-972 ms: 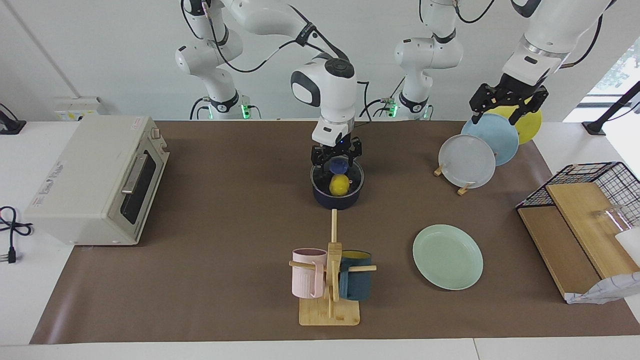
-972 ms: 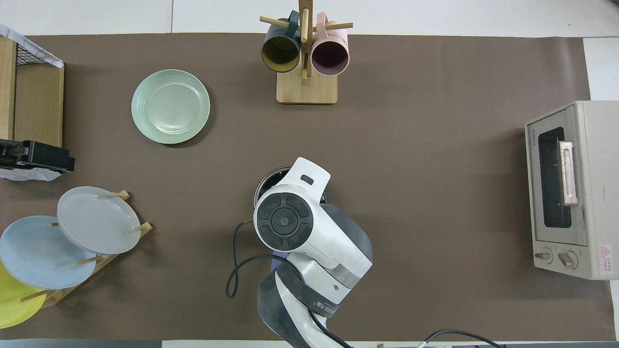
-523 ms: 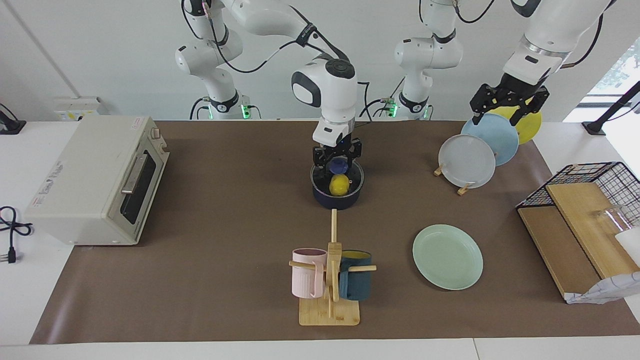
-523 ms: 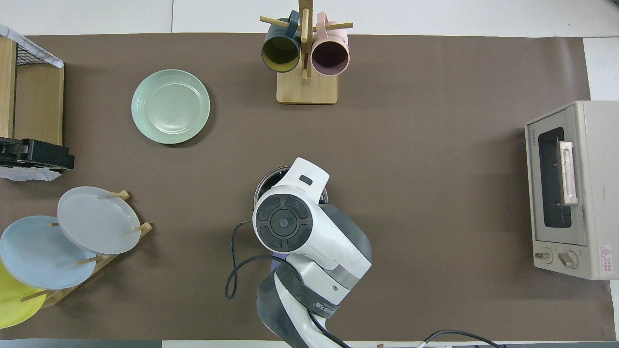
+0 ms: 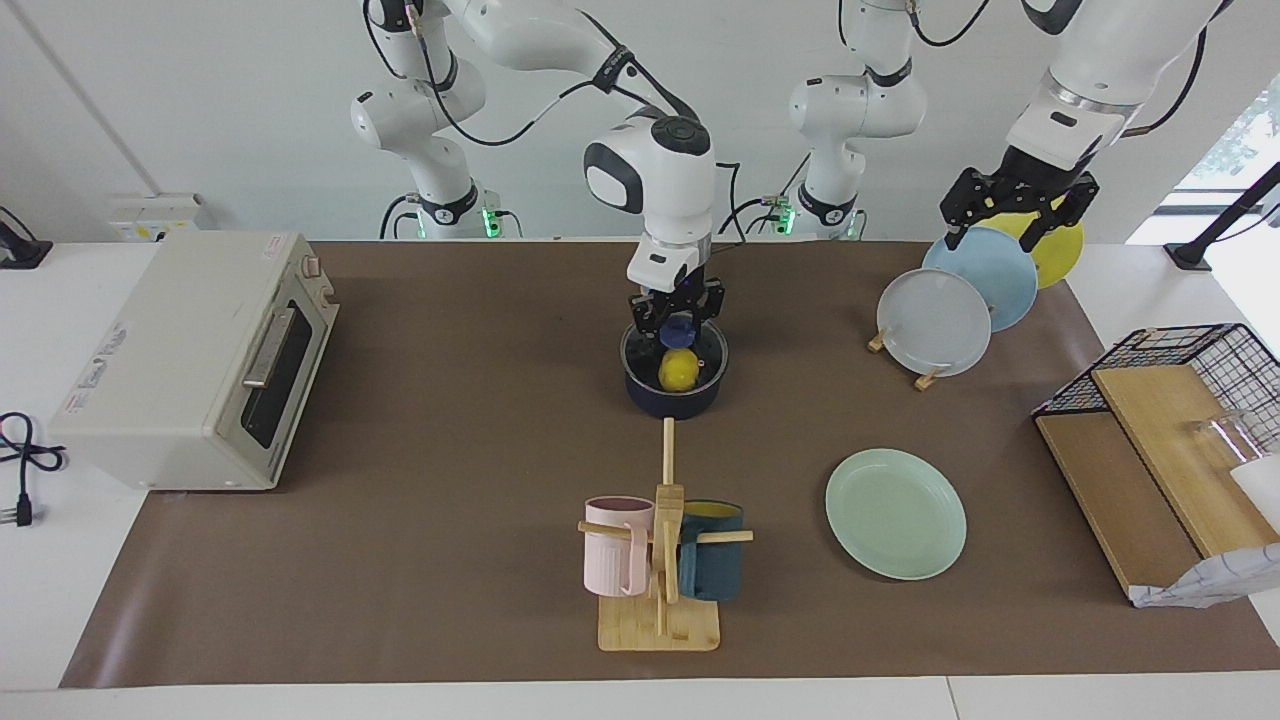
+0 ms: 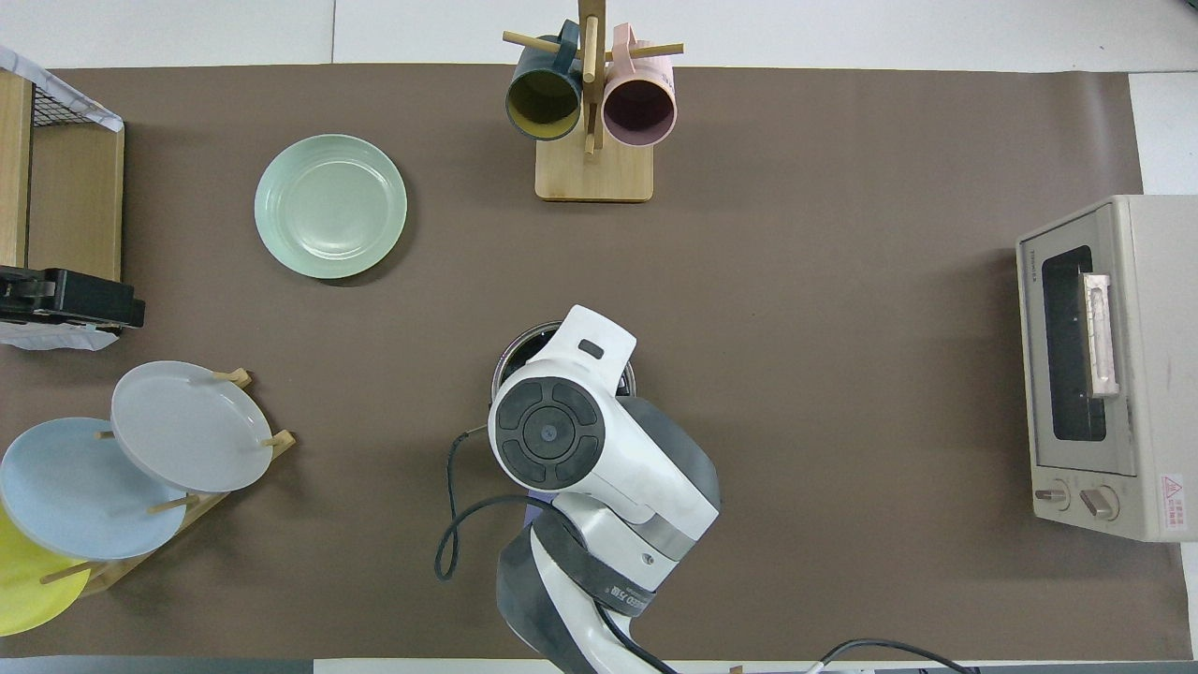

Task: Transfer potato from pot to plate
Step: 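Close the right gripper on the lid knob, then lift the lid with the right gripper while the left gripper reaches the pot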

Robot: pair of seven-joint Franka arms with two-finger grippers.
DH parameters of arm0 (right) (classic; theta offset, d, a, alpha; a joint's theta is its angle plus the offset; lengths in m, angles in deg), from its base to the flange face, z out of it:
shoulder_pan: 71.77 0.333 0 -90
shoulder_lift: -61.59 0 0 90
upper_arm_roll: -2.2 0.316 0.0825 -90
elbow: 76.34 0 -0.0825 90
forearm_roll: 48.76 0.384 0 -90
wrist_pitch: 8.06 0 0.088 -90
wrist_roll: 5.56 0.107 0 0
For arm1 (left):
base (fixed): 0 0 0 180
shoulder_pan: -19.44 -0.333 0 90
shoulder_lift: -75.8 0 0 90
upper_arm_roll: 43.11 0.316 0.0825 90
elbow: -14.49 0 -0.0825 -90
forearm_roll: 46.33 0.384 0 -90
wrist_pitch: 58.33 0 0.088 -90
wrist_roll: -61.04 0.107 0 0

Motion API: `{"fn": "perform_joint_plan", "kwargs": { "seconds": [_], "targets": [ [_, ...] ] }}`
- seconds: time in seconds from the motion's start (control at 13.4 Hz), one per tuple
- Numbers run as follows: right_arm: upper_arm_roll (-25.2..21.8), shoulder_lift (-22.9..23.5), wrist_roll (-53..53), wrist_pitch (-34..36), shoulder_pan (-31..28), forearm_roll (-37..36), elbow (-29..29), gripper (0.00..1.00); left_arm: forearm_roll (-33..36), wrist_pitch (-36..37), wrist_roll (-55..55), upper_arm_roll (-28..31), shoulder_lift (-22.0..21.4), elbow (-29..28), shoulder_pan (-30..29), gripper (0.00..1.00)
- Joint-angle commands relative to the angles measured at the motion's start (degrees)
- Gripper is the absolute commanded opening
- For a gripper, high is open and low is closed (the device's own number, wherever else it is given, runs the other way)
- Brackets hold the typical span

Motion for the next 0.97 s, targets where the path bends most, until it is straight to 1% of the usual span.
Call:
{"fn": "perform_joint_plan", "kwargs": {
  "seconds": [0.0,0.22,0.37,0.6,0.75,0.9],
  "targets": [
    [0.3,0.2,0.0,1.3,-0.9,-1.1,-2.4,0.47,1.1,-1.2,-0.6,0.0,-1.6,-2.0,0.3,1.00],
    [0.2,0.3,-2.1,7.0,-1.9,-1.0,-7.5,0.47,1.1,-1.0,-0.5,0.0,-1.6,-2.0,0.3,1.00],
    [0.2,0.4,-5.9,10.9,-4.7,-0.6,-10.3,0.47,1.1,-1.0,-0.5,-0.1,-1.6,-2.0,0.5,1.00],
    [0.2,0.0,-15.4,12.4,-10.9,-0.1,-10.4,0.48,1.1,-0.9,-1.3,-0.1,-1.6,-2.0,3.4,1.00],
    [0.2,-0.6,-21.1,13.5,-15.0,0.1,-9.9,0.48,1.0,-1.5,-7.1,-0.1,-1.7,-2.1,7.0,1.00],
    [0.3,-1.2,-28.5,16.0,-20.3,0.2,-9.4,0.48,0.1,-3.8,-13.0,-0.1,-2.4,-3.8,10.6,1.00]
  ]
}}
